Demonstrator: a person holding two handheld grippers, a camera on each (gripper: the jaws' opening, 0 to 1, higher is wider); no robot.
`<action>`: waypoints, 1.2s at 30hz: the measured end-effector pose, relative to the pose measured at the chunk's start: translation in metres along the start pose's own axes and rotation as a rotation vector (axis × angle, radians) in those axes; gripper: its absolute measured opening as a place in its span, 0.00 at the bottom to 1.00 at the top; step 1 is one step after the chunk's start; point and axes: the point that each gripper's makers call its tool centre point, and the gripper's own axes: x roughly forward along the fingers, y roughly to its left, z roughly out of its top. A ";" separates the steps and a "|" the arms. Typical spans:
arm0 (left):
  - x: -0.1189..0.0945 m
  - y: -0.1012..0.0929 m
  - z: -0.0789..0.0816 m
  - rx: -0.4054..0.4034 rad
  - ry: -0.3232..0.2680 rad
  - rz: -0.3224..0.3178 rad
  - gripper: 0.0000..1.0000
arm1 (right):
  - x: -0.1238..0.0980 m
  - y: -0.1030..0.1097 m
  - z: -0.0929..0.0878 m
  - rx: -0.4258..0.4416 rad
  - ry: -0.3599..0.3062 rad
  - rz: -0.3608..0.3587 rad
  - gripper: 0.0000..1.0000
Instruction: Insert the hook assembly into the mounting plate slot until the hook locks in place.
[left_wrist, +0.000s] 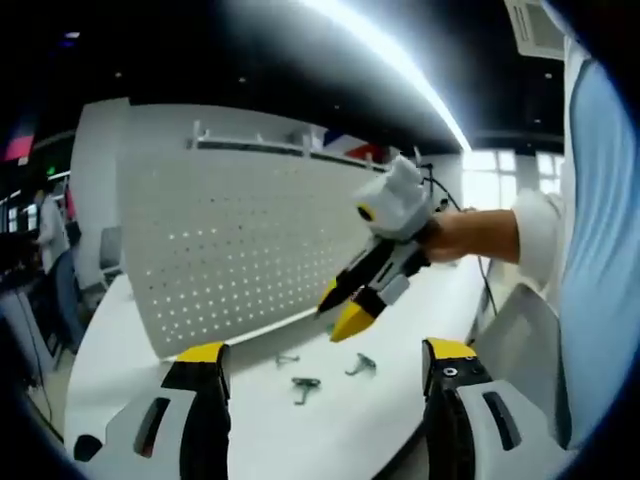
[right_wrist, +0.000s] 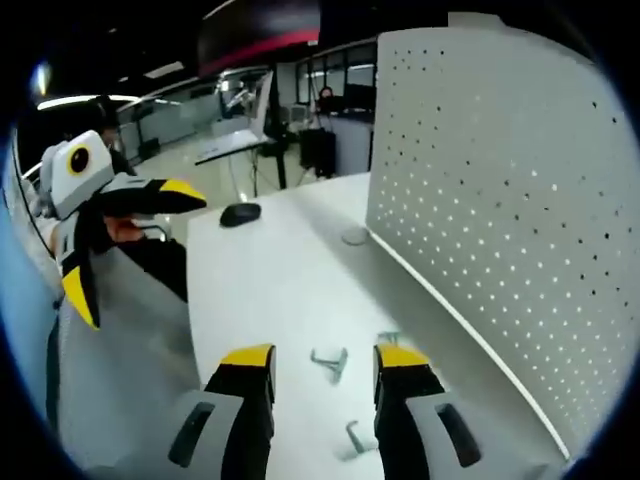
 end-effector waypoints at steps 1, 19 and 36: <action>0.000 0.000 0.000 0.001 0.002 -0.002 0.80 | 0.002 0.000 -0.001 0.002 0.005 -0.002 0.35; 0.000 0.001 0.003 0.010 -0.012 0.016 0.78 | 0.051 -0.007 -0.024 0.015 0.118 -0.006 0.21; -0.001 0.001 0.004 0.010 -0.020 0.012 0.77 | 0.082 -0.018 -0.048 0.043 0.219 -0.034 0.13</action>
